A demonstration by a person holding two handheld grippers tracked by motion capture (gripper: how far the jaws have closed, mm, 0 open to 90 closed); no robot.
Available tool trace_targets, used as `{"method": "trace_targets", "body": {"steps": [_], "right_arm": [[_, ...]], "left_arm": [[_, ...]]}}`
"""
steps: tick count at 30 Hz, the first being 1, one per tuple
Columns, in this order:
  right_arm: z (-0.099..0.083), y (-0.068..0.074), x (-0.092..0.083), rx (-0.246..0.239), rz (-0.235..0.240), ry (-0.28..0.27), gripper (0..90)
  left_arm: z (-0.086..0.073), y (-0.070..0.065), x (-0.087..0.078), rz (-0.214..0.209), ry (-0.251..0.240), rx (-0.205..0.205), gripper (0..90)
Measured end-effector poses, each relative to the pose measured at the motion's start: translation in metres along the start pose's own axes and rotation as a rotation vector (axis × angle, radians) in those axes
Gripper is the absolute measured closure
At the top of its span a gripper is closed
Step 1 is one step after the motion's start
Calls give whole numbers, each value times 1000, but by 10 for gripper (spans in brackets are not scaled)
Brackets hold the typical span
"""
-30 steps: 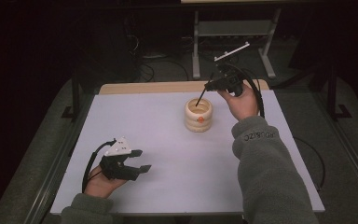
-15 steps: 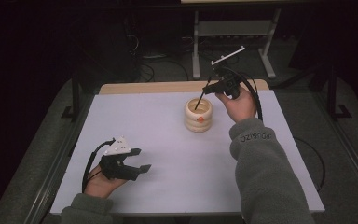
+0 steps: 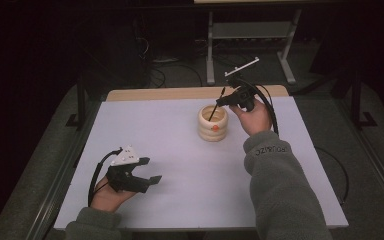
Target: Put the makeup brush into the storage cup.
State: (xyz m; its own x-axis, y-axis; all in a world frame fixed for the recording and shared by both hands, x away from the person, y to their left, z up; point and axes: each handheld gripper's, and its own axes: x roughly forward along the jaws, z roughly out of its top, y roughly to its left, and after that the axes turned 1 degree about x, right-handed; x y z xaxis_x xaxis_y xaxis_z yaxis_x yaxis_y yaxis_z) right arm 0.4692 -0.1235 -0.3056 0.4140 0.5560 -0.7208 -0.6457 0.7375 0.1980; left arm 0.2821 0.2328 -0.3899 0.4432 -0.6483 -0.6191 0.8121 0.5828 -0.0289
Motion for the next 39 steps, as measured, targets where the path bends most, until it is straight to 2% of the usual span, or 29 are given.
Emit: {"method": "trace_targets", "body": {"steps": [5, 6, 13, 14, 17, 21, 22, 25, 30, 31, 32, 34, 39], "right_arm": [[-3, 0, 5, 5, 3, 13, 846], [-3, -1, 6, 1, 0, 14, 846], [-7, -1, 12, 0, -1, 30, 846], [-7, -1, 13, 1, -3, 30, 846], [-8, -2, 15, -9, -4, 38, 846], [-9, -1, 19, 5, -1, 45, 845], [-10, -2, 20, -8, -4, 48, 845], [-12, -1, 24, 13, -1, 60, 844], [-13, -1, 26, 7, -3, 62, 838], [-13, -1, 26, 8, -7, 64, 826], [-13, -1, 26, 7, -20, 67, 756], [-15, -2, 26, 15, -39, 69, 714], [-22, -8, 21, 32, -69, 52, 573]], "left_arm": [[0, 2, 0, -1, -1, 3, 232], [-1, 1, 0, -1, 0, -9, 231], [0, 1, 0, -2, -6, 2, 233], [-1, 1, 0, -4, -5, -12, 233], [-1, 1, 0, -5, -2, -8, 233], [-1, 1, 1, -8, 3, 2, 233], [-1, 1, 1, -9, 3, -3, 234], [-1, 1, 1, -8, 1, -5, 235], [-1, 2, 1, -6, 10, 6, 236], [0, 2, 1, -7, 9, 5, 237], [0, 1, 1, -7, 6, 2, 237], [0, 0, 2, -5, -5, -10, 237], [0, 2, 1, 0, 13, 9, 237]]}}
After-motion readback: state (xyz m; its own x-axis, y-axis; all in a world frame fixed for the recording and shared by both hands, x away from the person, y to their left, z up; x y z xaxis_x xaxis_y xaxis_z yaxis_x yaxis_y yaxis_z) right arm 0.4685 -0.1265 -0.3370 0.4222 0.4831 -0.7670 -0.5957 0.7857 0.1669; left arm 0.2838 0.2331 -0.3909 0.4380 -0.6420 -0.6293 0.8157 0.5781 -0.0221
